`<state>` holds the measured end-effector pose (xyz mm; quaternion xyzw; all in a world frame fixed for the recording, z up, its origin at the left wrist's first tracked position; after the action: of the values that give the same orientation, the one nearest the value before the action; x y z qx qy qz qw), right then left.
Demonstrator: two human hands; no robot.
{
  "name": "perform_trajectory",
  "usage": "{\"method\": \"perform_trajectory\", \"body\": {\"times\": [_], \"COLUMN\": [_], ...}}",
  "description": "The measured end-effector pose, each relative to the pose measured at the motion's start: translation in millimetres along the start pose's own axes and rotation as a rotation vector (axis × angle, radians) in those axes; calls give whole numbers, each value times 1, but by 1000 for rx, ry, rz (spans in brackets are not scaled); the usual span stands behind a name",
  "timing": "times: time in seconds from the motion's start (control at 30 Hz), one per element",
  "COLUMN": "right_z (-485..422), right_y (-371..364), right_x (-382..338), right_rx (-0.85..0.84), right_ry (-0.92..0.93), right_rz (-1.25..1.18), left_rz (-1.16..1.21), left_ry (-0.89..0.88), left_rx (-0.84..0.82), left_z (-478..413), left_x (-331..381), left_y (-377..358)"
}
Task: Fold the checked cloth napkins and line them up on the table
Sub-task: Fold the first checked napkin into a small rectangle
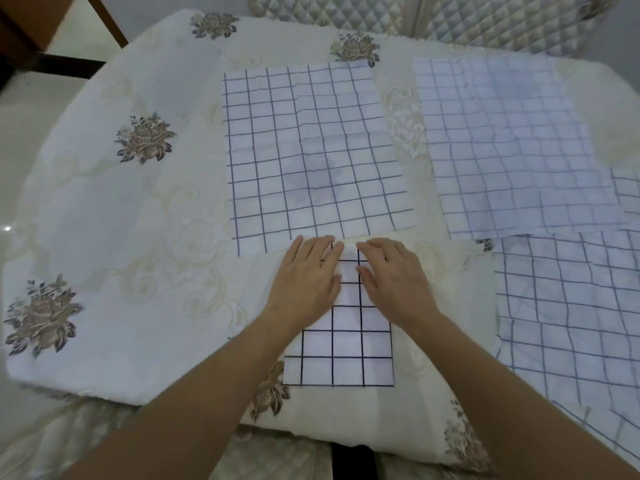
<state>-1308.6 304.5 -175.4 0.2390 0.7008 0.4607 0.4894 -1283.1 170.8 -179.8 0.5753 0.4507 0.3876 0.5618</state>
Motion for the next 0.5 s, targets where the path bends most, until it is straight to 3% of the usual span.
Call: {"method": "perform_trajectory", "body": {"times": [0.17,0.5], "right_z": [-45,-61], "right_y": [-4,-14], "right_x": [10,15], "right_rx": [-237,-500], "right_ry": [-11,-107], "right_rz": [55,-8], "left_rz": [-46,-41], "left_ry": [-81,-88], "left_rx": [-12,-8], "left_z": [-23,-36], "left_x": [-9,-11], "left_y": [-4,-7]}}
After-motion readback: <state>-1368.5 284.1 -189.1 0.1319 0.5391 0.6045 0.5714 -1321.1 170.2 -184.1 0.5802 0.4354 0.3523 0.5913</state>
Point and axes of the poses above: each hand's wrist, its own z-axis away from the middle knuckle, its own y-axis out of the back of the hand, x = y × z, the point moved 8 cm from there along -z, towards the middle knuckle, and after that the axes turned 13 degrees about -z, right-handed, at the moved point
